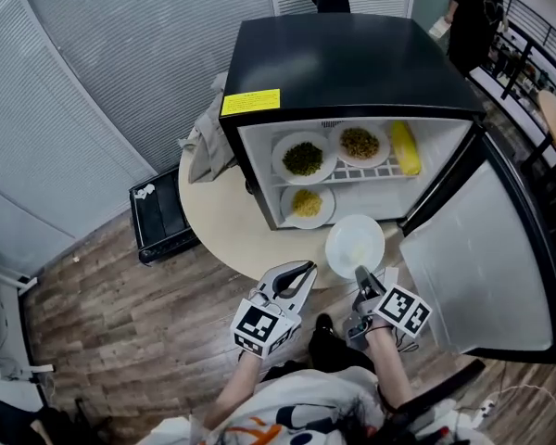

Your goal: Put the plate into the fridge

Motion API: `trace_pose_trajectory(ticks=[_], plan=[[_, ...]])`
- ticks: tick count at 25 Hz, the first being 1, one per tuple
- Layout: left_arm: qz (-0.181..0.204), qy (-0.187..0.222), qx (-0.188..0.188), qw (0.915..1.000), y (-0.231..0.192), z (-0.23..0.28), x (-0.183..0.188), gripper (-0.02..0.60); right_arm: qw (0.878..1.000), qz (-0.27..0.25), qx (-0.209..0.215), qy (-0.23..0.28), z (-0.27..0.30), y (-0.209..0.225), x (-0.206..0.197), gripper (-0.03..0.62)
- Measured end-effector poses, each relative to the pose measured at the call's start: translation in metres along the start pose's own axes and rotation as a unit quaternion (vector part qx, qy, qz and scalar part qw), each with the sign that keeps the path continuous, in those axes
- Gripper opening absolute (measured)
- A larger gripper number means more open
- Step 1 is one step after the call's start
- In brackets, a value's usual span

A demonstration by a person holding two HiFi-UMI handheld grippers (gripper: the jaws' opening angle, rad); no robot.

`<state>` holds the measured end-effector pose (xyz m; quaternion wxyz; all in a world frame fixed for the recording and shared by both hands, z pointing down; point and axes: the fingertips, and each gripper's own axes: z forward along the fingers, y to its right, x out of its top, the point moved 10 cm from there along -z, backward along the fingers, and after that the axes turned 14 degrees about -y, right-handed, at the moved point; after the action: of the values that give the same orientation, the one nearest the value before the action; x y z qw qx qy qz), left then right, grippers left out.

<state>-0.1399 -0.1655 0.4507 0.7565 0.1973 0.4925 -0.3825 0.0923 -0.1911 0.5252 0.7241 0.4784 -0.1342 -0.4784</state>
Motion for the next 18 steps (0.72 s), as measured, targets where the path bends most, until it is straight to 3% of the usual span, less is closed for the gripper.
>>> trace_pose_trajectory(ticks=[18], plan=[[0.009,-0.033,-0.004,0.9994,-0.03,0.065,0.02,0.026,0.999,0.014,-0.034,-0.007,0.053,0.018,0.063,0.026]])
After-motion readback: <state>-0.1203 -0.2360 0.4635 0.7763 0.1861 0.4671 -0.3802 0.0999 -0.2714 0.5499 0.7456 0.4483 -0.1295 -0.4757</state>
